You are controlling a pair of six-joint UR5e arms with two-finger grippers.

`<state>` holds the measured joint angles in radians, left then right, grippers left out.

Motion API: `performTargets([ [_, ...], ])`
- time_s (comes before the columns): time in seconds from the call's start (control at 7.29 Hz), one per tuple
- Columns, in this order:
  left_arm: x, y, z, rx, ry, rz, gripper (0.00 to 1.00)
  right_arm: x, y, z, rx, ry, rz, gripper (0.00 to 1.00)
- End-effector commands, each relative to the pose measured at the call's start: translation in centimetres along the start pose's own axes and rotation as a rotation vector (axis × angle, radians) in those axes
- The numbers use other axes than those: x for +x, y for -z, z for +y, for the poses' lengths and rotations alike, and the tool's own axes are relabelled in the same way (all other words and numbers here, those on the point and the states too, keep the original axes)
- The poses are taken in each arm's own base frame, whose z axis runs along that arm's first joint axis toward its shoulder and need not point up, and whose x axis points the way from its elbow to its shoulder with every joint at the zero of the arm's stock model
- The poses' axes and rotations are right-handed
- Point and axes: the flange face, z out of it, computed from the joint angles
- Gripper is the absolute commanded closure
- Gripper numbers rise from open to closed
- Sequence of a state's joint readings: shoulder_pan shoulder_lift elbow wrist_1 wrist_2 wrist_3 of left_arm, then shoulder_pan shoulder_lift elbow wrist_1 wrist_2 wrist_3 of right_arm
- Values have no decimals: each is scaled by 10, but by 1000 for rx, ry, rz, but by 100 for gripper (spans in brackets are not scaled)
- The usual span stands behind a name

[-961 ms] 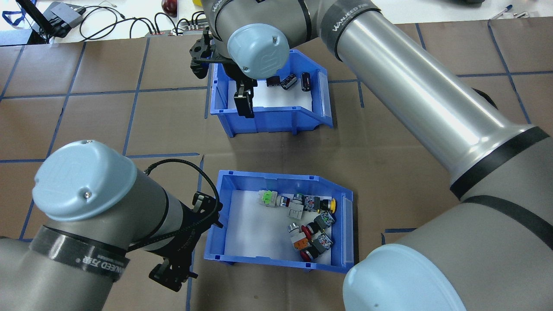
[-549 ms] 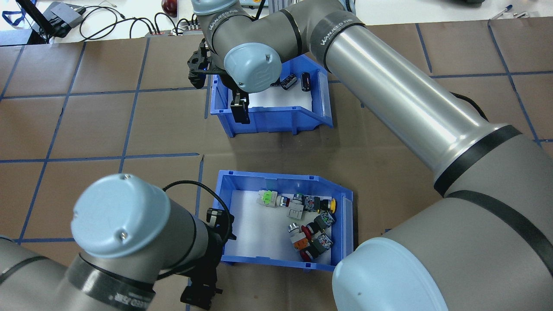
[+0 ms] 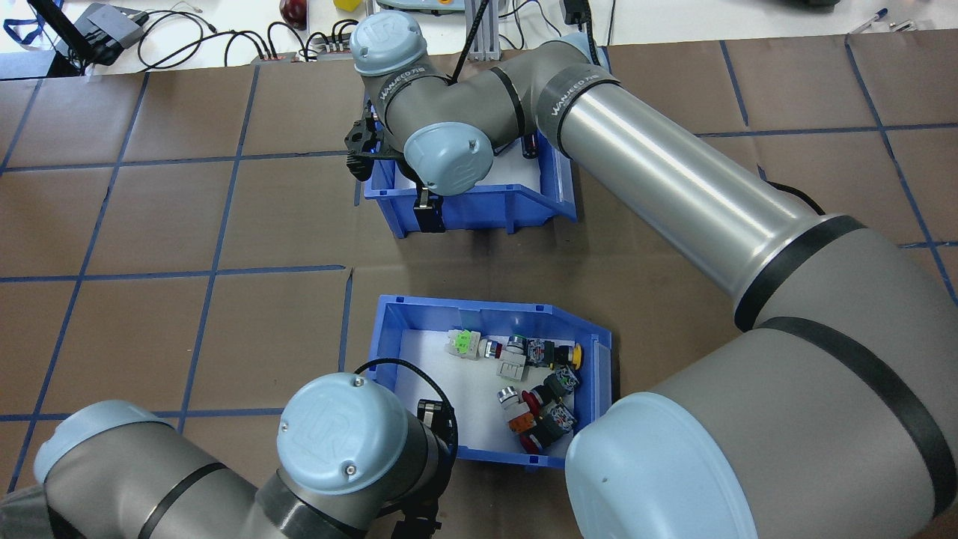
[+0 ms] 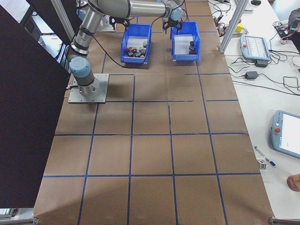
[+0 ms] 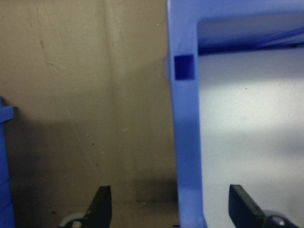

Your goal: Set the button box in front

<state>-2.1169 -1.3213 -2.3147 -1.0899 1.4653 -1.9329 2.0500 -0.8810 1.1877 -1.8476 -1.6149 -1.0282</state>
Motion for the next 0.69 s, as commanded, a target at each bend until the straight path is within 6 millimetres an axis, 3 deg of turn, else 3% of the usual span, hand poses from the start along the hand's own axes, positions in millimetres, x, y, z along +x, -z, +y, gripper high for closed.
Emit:
performTargets([
  [0.0,13,-27,2,77,-12,7,4,1,0,3,-24,4,14,74],
  [0.14,22,-35,5,72,15,25,18,2,5,5,-55,0,42,91],
  [0.27,25,-36,6,64,40,42,47,7,16,8,-45,-8,63,95],
  [0.41,24,-40,6,63,41,36,64,14,32,14,-29,-14,96,95],
  [0.55,24,-42,7,50,40,58,88,21,49,24,-25,-27,121,95],
])
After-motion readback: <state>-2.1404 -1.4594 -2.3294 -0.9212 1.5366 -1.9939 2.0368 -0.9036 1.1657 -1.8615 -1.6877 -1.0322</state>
